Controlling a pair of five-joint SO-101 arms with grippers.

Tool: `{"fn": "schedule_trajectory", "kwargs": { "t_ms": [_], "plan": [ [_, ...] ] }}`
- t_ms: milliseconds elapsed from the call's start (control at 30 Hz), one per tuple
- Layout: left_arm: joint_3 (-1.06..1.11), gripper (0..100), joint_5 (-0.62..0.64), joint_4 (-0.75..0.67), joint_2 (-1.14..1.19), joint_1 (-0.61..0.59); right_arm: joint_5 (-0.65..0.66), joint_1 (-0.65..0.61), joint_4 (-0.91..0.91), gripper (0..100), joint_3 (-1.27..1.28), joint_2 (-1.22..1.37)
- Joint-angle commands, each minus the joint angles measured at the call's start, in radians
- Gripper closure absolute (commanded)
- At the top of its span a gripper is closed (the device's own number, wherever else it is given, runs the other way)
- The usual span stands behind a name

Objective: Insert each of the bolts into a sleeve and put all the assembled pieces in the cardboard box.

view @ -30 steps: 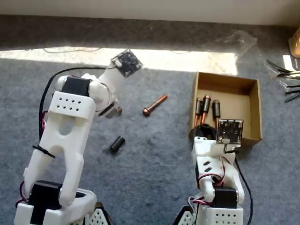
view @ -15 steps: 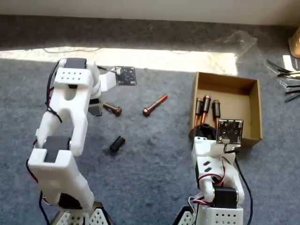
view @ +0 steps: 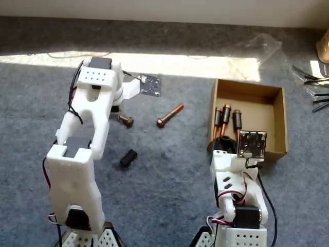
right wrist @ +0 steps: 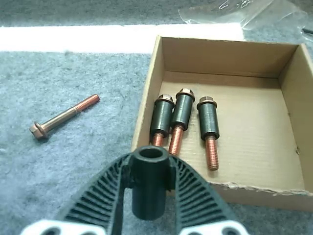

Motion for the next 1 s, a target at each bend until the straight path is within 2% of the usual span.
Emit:
{"fn": "schedule_trajectory", "kwargs": {
  "t_ms": [0, 100, 267, 600, 733, 967],
  "plan": [
    [-0.05, 92, -0.235, 0.026, -0.018, 0.028, 0.0, 0.004, -0.033, 99.3, -0.007, -0.012],
    [-0.05, 91, -0.235, 0.028, -0.018, 0.027, 0.0, 0.004, -0.033, 99.3, -0.007, -0.012],
    [-0.044, 80, -0.235, 0.026, -0.018, 0.027, 0.0, 0.004, -0.033, 99.3, -0.007, -0.012],
    [-0.039, 80, -0.235, 0.025, -0.015, 0.035, 0.0, 0.004, -0.033, 99.3, -0.007, -0.012],
    [-0.035, 80, -0.235, 0.026, -0.012, 0.073, 0.0, 0.004, -0.033, 99.3, -0.007, -0.012],
    [-0.116, 80, -0.238, 0.031, 0.125, 0.107, 0.0, 0.004, -0.031, 99.3, -0.007, -0.012]
  ]
}}
